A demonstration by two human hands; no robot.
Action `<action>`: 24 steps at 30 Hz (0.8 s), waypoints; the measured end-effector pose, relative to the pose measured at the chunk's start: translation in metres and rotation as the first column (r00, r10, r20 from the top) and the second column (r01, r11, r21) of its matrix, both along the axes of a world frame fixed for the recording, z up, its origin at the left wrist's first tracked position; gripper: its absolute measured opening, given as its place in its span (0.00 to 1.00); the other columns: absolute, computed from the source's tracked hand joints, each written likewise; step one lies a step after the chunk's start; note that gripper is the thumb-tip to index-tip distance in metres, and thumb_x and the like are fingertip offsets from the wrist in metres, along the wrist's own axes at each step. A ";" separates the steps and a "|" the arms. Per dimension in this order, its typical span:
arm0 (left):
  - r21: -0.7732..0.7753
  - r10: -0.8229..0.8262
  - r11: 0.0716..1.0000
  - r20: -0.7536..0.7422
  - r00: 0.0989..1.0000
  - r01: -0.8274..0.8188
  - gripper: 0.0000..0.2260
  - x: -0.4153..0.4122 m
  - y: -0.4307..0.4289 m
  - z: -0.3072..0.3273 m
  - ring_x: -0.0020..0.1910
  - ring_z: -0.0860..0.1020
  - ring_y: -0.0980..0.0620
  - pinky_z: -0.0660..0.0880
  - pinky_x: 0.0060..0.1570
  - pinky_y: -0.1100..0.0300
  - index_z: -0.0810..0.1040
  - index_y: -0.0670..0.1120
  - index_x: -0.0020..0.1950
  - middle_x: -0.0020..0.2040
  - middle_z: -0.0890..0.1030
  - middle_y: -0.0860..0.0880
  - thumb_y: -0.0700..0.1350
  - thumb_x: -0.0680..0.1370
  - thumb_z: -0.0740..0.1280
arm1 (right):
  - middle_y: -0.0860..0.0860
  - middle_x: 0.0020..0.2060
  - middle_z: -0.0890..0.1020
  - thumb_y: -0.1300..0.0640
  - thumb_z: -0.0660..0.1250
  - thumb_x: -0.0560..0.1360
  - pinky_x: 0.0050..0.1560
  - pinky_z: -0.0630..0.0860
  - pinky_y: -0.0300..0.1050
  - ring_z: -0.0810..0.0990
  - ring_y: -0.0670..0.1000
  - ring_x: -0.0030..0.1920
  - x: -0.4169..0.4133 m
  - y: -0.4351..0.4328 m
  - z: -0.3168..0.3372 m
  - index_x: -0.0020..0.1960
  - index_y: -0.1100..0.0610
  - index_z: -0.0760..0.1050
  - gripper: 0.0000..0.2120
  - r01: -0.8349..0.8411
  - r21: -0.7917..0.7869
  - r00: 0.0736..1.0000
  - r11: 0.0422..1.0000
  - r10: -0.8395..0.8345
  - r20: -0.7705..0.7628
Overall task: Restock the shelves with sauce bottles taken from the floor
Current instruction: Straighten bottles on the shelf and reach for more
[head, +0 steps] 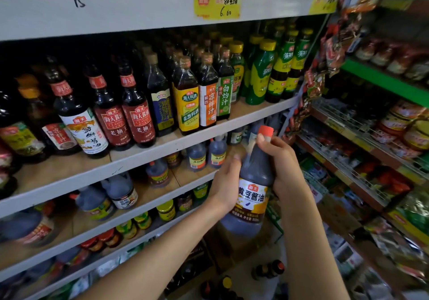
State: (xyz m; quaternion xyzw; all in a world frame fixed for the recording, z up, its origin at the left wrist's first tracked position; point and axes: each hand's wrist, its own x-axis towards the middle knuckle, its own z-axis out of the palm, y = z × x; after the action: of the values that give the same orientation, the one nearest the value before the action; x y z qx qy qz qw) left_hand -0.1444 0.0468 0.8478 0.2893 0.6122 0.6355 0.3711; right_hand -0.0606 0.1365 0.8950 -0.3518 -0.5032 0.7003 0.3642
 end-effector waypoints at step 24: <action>-0.153 0.149 0.979 0.107 0.983 -0.132 0.20 -0.037 -0.071 -0.040 0.46 0.84 0.46 0.78 0.53 0.46 0.82 0.57 0.44 0.45 0.86 0.46 0.67 0.68 0.57 | 0.61 0.47 0.86 0.59 0.76 0.70 0.54 0.80 0.56 0.85 0.61 0.49 -0.057 -0.051 -0.051 0.51 0.64 0.79 0.13 -0.122 -0.179 0.992 0.976 0.125 0.006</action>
State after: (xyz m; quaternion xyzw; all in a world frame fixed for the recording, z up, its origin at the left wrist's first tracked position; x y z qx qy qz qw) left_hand -0.1811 -0.0246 0.8081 0.1794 0.6528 0.6298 0.3809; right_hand -0.1173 0.0853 0.8442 -0.3569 -0.4627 0.7607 0.2826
